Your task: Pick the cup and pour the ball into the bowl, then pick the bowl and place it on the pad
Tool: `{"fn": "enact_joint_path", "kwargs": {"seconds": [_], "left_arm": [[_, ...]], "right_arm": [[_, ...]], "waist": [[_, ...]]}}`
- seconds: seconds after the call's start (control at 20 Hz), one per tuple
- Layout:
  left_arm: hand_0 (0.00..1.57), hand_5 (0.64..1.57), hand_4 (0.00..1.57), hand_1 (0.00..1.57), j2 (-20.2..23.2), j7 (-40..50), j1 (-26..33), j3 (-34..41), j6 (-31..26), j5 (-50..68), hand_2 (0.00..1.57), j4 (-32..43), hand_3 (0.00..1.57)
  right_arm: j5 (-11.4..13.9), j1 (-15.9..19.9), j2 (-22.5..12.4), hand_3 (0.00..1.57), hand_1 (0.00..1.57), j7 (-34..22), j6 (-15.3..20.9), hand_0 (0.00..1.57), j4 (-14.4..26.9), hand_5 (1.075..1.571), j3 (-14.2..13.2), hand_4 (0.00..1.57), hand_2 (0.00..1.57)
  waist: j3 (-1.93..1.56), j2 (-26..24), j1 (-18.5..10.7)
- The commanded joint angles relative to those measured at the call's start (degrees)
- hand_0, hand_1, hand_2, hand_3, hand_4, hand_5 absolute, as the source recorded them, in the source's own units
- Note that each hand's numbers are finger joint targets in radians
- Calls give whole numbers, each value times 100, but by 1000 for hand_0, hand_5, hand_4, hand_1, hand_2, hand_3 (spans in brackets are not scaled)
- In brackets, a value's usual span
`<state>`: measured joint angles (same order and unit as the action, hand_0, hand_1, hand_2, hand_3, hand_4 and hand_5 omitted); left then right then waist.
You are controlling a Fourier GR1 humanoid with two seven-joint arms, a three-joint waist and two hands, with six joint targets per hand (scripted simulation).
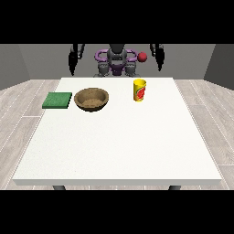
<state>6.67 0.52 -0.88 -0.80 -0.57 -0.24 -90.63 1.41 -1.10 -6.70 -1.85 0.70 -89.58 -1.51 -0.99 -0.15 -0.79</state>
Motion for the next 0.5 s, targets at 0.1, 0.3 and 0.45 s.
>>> {"fn": "enact_joint_path", "kwargs": {"seconds": [0.1, 0.3, 0.45], "left_arm": [[0, 1562, 0, 0, 210, 363, -76, 78, -44, 43, 0, -450, 0], [0, 1562, 0, 0, -596, 1014, 415, -213, 8, 726, 0, -719, 0], [0, 1561, 0, 0, -513, 1591, 685, -100, 122, 954, 0, -1164, 0]], "right_arm": [[-62, 93, -175, 0, 0, -327, -60, 0, -473, 1570, -47, 583, 0], [-760, -350, 523, 0, 0, -801, -121, 0, -881, 1570, 188, 583, 0], [-1224, -923, 364, 0, 0, -1215, -347, 0, -1183, 1570, -6, 517, 0]], "waist": [[74, -1193, -27], [97, -2285, 89], [95, -2641, 120]]}}
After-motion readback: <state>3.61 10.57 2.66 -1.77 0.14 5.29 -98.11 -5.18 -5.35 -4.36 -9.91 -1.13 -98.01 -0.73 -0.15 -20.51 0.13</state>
